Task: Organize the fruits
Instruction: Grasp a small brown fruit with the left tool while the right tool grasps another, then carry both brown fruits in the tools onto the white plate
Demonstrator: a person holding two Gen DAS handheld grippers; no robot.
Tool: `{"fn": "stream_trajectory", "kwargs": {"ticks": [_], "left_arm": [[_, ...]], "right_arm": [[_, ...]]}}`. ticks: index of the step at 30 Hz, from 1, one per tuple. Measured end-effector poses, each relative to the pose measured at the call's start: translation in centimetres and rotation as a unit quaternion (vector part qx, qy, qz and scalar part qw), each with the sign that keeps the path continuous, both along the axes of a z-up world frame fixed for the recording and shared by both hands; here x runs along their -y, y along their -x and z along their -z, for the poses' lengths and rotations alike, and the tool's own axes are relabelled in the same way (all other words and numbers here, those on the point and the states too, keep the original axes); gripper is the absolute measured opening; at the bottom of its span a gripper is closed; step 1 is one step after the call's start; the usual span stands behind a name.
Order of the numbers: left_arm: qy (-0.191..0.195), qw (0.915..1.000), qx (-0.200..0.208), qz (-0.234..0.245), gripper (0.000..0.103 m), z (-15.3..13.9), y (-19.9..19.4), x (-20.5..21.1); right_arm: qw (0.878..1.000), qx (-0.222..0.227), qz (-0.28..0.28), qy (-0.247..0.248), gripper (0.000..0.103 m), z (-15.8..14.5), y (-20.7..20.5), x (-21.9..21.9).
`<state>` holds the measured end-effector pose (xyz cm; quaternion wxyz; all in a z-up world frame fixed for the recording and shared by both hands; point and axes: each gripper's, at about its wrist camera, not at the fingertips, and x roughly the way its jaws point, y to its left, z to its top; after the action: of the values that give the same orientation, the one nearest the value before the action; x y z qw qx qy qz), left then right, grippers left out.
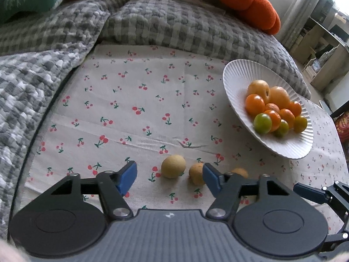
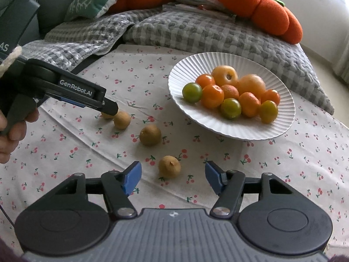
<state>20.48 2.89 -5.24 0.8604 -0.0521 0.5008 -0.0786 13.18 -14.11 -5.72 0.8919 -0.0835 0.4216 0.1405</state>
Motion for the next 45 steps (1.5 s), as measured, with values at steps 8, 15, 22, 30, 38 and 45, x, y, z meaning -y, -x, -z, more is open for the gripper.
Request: {"fn": "stream_trajectory", "kwargs": {"ticks": [8,15,22,30,38,45], "left_arm": [[0.035,0.9993,0.008,0.006,0.047,0.6,-1.1,-0.1],[0.058,0.9982,0.007,0.013,0.027,0.6,-1.2,-0.1],[0.093,0.9954,-0.016,-0.019,0.017,1.0,-1.7,-2.3],[0.079,0.9965,-0.025,0.007,0.017,1.6,-1.4,-1.2],[0.050,0.9985,-0.011,0.018,0.015,1.3,-1.4,-0.6],[0.040,0.9989,-0.012,0.019,0.015,1.0,-1.5,-0.4]], "right_arm": [[1.000,0.004,-0.017,0.007,0.056,0.4,-0.1,-0.6],[1.000,0.011,-0.018,0.015,0.047,0.9,-0.7,-0.8],[1.000,0.018,-0.015,0.020,0.032,1.3,-1.1,-0.7],[0.999,0.023,-0.024,0.023,0.020,1.2,-1.0,-1.2],[0.999,0.029,-0.018,0.018,0.019,1.0,-1.1,-1.0],[0.999,0.036,-0.019,0.017,0.019,0.6,-0.8,-1.0]]}}
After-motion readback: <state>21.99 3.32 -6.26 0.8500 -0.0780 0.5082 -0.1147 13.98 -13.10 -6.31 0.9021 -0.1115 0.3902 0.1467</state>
